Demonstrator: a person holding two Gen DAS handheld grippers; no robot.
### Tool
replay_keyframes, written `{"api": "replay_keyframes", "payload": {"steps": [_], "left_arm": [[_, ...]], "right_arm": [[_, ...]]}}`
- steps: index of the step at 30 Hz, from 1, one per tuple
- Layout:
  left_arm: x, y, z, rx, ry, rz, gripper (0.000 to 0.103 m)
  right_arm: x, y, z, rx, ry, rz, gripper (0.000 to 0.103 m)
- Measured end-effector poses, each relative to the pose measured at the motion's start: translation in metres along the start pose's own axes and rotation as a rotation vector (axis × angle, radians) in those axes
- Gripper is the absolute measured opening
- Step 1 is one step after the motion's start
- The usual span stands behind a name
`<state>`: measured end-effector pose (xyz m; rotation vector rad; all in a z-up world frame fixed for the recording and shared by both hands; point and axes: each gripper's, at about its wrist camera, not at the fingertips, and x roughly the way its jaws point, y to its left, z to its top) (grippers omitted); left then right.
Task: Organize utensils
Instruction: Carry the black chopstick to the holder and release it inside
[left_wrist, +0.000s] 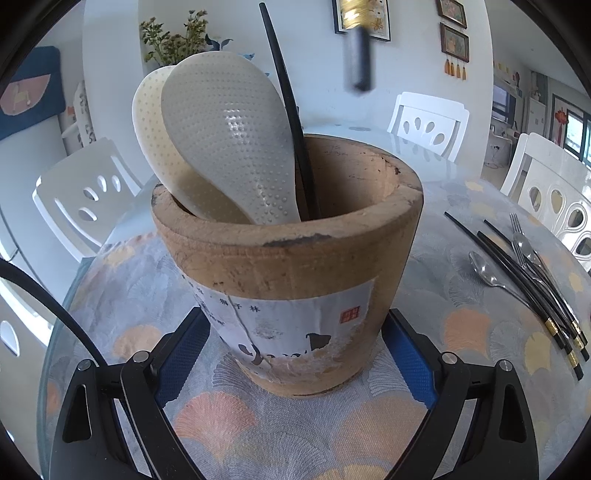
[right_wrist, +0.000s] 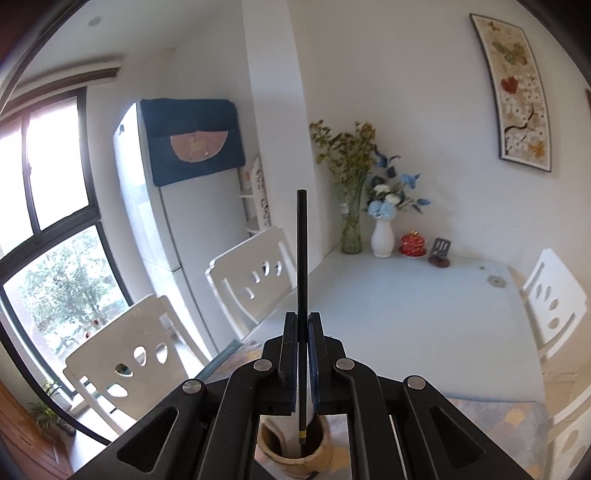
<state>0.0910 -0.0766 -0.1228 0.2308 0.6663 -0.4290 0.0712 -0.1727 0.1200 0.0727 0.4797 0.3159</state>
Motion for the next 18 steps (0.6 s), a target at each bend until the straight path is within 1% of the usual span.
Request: {"api": "replay_keyframes", "payload": {"steps": [10,14,15,16,17,18], "left_arm": [[0.0,-0.002,-0.001,-0.002,0.001,-0.003,0.094],[0.0,-0.002,-0.001,-0.003,0.001,-0.003,0.094],[-0.001,-0.002,-0.001,-0.001,0.001,-0.001,0.094],[0.0,-0.001,0.0,-0.001,0.0,-0.001,0.094],[-0.001,-0.001,-0.001,0.001,-0.001,0.001,0.094],[-0.001,-0.002,0.0,0.003,-0.002,0.003,0.094]], "right_arm": [[0.022,0.008,-0.016,-0.021,0.063,0.029,0.005],[0.031,0.009,-0.022,-0.029,0.109,0.026,0.005],[0.034,0.009,-0.024,-0.033,0.129,0.03,0.009],[0.036,0.008,-0.025,-0.037,0.148,0.038,0.022],[0.038,0.007,-0.026,-0.04,0.168,0.043,0.03],[0.036,0.006,-0.027,-0.041,0.167,0.04,0.041]]}}
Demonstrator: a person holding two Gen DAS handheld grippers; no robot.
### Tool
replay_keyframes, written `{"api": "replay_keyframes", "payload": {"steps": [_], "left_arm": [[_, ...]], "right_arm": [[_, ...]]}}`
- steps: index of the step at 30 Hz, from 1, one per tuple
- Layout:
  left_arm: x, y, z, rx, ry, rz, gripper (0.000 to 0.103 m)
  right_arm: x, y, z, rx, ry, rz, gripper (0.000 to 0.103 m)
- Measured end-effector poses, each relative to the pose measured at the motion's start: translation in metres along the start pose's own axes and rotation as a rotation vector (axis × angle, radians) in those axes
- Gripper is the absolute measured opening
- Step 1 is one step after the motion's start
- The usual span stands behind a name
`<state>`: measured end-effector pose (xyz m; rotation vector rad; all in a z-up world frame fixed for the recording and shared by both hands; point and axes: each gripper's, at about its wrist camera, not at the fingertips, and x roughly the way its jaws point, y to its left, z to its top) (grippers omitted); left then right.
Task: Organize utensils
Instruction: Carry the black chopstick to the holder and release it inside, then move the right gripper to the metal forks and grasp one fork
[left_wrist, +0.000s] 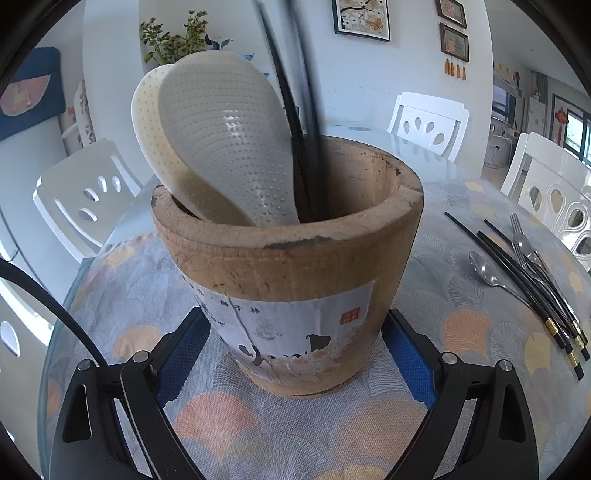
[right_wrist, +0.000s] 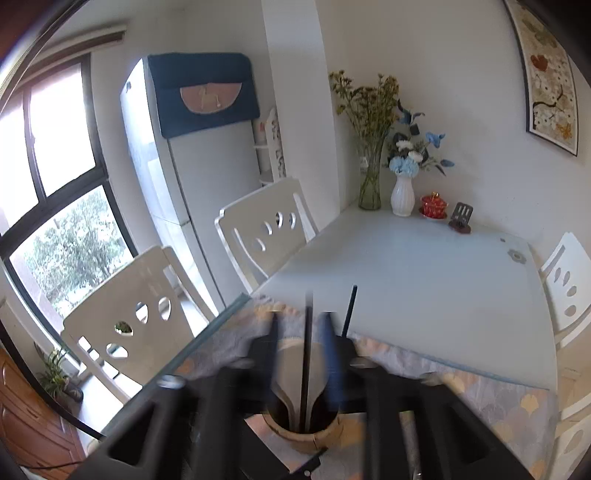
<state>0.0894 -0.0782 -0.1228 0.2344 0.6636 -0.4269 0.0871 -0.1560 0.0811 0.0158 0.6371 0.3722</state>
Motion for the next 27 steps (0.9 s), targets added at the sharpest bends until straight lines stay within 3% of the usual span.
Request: {"api": "replay_keyframes", "payload": {"steps": [7,12,17,22,27], "left_arm": [[0.001,0.0,0.0,-0.005,0.003,-0.008,0.094],[0.001,0.0,0.0,-0.005,0.004,-0.008,0.094],[0.001,0.0,0.0,-0.008,0.011,-0.014,0.095],[0.005,0.004,0.001,-0.019,0.029,-0.037,0.095],[0.006,0.006,0.001,-0.025,0.037,-0.051,0.095]], "right_arm": [[-0.04,-0.019,-0.007,0.024,-0.08,-0.037,0.042],[-0.085,-0.051,-0.016,0.081,-0.155,-0.123,0.051],[-0.125,-0.089,-0.028,0.156,-0.179,-0.215,0.051],[-0.145,-0.127,-0.05,0.229,-0.142,-0.311,0.051],[-0.127,-0.171,-0.095,0.342,0.018,-0.409,0.051]]}}
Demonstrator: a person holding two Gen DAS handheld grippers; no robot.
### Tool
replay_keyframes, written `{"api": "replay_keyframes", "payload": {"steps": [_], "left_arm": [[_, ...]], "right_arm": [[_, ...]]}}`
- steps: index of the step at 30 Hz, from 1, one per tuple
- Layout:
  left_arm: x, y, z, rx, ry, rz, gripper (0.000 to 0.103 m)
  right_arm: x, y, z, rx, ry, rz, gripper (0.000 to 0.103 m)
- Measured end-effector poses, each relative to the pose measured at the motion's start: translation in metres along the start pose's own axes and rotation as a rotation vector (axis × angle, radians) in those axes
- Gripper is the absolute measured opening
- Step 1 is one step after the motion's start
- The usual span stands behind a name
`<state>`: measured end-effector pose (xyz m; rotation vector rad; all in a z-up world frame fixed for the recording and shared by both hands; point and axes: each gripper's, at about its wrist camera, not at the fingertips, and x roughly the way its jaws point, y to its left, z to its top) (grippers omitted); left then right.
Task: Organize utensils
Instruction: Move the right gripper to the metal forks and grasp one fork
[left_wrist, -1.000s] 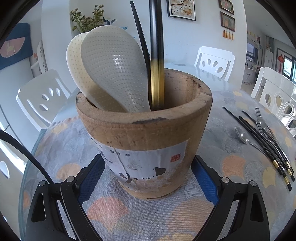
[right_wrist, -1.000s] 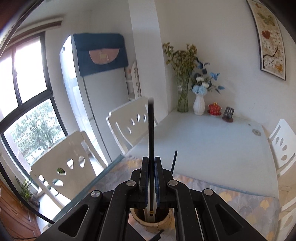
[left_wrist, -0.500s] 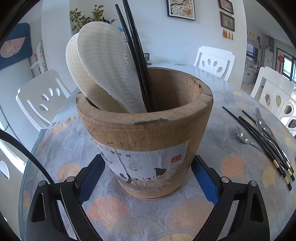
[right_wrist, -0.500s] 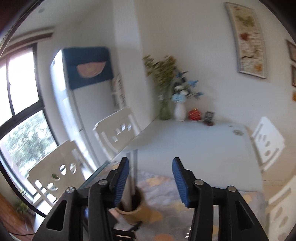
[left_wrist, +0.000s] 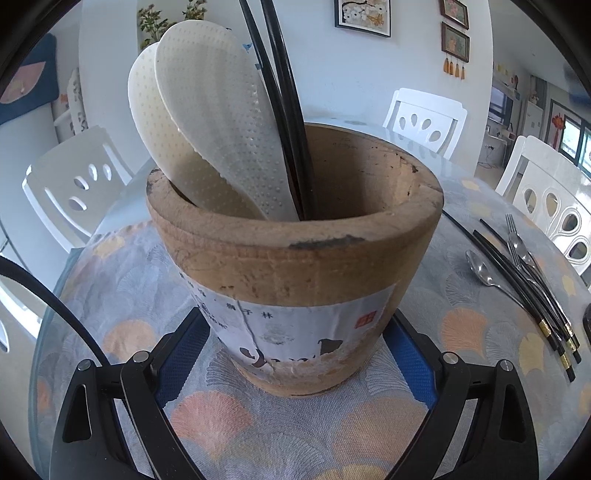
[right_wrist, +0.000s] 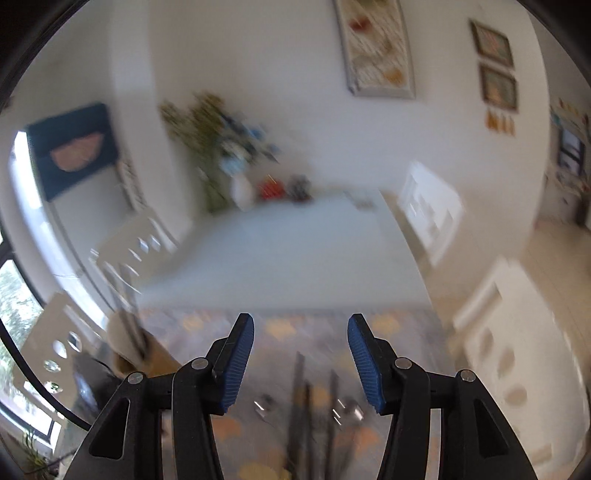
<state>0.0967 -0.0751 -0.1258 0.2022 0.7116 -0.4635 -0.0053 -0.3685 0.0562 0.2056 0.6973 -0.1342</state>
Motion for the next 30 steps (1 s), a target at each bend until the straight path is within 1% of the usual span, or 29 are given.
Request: {"api": "replay_keyframes", "payload": {"steps": [1,2,3,4,6,7,8,9,12,15,21,23,28,30], "left_arm": [[0.0,0.0,0.0,0.002,0.0,0.002,0.095],[0.0,-0.001,0.0,0.006,0.001,0.007,0.094],[0.0,-0.002,-0.001,0.012,0.001,0.014,0.094],[0.0,-0.003,-0.001,0.015,0.0,0.018,0.094],[0.0,-0.005,-0.001,0.025,0.001,0.028,0.094],[0.001,-0.005,-0.001,0.028,0.001,0.031,0.094],[0.001,-0.005,-0.001,0.029,0.002,0.032,0.094],[0.001,-0.004,-0.001,0.028,0.002,0.032,0.094],[0.002,-0.005,0.0,0.027,0.004,0.028,0.094],[0.002,-0.004,0.0,0.025,0.004,0.026,0.094],[0.001,-0.003,0.0,0.024,0.004,0.024,0.094],[0.001,-0.003,0.0,0.022,0.004,0.023,0.094],[0.0,-0.001,-0.001,0.022,0.005,0.021,0.094],[0.0,-0.001,-0.001,0.021,0.005,0.021,0.094]], "right_arm": [[0.009,-0.007,-0.006,0.012,0.034,-0.017,0.051],[0.023,-0.018,-0.016,0.028,0.086,-0.043,0.05],[0.033,-0.025,-0.023,0.037,0.118,-0.058,0.048],[0.044,-0.033,-0.031,0.045,0.153,-0.072,0.042],[0.071,-0.051,-0.047,0.073,0.232,-0.1,0.034],[0.079,-0.057,-0.051,0.083,0.255,-0.108,0.032],[0.091,-0.064,-0.056,0.102,0.288,-0.116,0.032],[0.106,-0.075,-0.063,0.137,0.328,-0.106,0.031],[0.136,-0.093,-0.075,0.218,0.398,-0.062,0.031],[0.154,-0.101,-0.081,0.25,0.416,-0.065,0.031],[0.183,-0.103,-0.087,0.236,0.436,-0.067,0.031],[0.186,-0.101,-0.088,0.202,0.421,-0.075,0.032],[0.19,-0.087,-0.088,0.076,0.407,-0.142,0.025],[0.19,-0.082,-0.088,0.039,0.403,-0.155,0.024]]}}
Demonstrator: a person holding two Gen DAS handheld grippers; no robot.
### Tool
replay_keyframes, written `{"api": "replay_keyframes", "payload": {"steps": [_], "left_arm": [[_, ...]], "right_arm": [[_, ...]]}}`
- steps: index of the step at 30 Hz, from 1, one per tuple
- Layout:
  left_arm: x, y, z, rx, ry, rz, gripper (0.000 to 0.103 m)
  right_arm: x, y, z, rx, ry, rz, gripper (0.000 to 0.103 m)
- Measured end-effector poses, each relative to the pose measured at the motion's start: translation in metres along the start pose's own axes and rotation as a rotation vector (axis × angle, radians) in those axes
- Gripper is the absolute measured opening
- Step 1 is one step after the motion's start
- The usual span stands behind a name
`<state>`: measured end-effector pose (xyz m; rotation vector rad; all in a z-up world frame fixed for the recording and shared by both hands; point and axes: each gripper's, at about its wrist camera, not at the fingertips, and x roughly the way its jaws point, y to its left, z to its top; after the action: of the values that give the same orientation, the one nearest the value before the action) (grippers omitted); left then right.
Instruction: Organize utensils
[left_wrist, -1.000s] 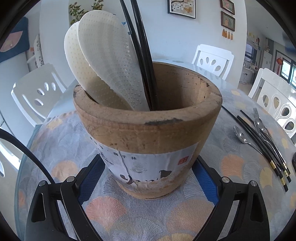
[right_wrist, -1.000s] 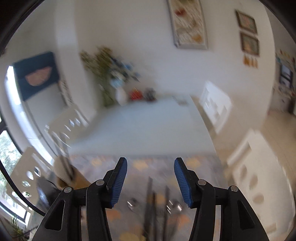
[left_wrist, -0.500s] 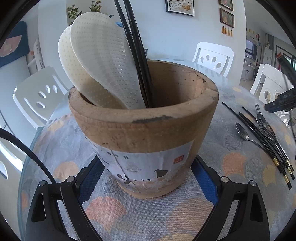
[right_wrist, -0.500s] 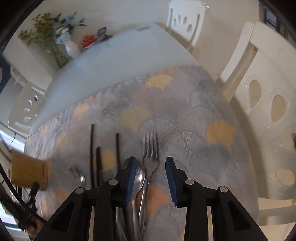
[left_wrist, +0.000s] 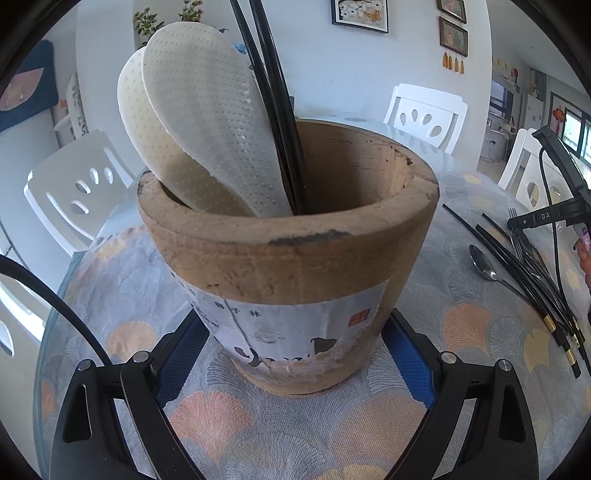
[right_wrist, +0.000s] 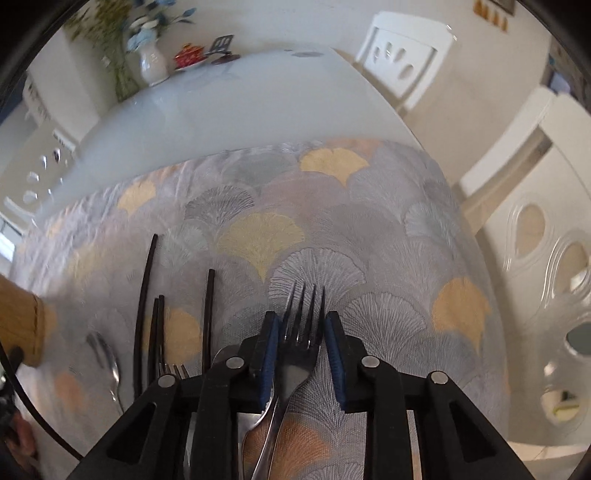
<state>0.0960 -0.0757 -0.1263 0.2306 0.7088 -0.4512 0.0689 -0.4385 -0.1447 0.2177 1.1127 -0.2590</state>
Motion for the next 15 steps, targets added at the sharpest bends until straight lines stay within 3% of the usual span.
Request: {"api": "replay_keyframes", "payload": {"steps": [13,15], "left_arm": [[0.0,0.0,0.0,0.0,0.0,0.0,0.094],[0.0,0.0,0.0,0.0,0.0,-0.001,0.094]], "right_arm": [[-0.018,0.004,-0.013,-0.043,-0.068,-0.029,0.019],[-0.03,0.001,-0.017,-0.045,-0.09,-0.032,0.003]]}}
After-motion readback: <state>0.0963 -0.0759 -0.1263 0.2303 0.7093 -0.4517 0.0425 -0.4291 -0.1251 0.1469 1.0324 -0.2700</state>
